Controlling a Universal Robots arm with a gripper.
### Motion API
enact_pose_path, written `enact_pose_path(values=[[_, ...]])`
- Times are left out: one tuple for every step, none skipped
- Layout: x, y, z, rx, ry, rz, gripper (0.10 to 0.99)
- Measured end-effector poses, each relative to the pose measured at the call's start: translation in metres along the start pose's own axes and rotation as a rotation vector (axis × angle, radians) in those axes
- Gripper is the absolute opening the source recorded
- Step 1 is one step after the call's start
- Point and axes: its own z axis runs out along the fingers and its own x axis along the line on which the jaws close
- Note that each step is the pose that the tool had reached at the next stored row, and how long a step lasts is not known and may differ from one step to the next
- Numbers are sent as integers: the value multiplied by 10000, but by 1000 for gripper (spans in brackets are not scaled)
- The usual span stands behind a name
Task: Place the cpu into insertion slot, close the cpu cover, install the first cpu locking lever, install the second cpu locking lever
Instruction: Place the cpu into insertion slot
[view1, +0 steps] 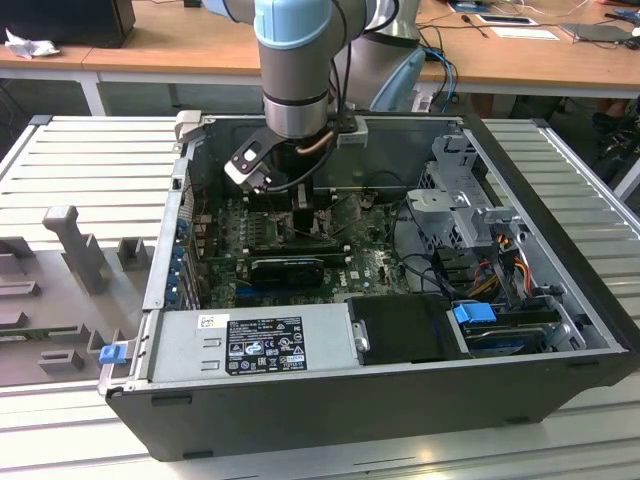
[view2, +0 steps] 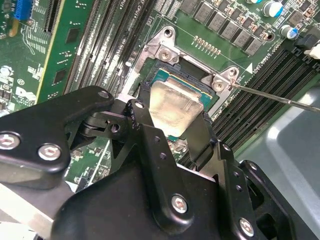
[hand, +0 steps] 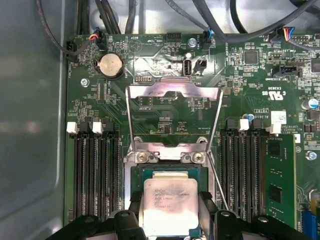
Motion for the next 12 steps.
enact_pose_path(values=[[2,0,10,0,-1,1,529],[1,-1,11,2,-3,3,529],[1,-1,12,1,-3,4,529],[2,-1,13,1,-1,4,529],[1,-1,13,0,-2,4,529],[2,-1,13,0,-1,4,529],[1,-1,13,0,-1,4,529],[2,-1,14,0,-1,4,537],[2,-1,15,0,0,4,604],[1,-1,15,0,-2,4,604],[2,-1,15,0,-1,4,604],[3,-1,16,-1,0,5,604]])
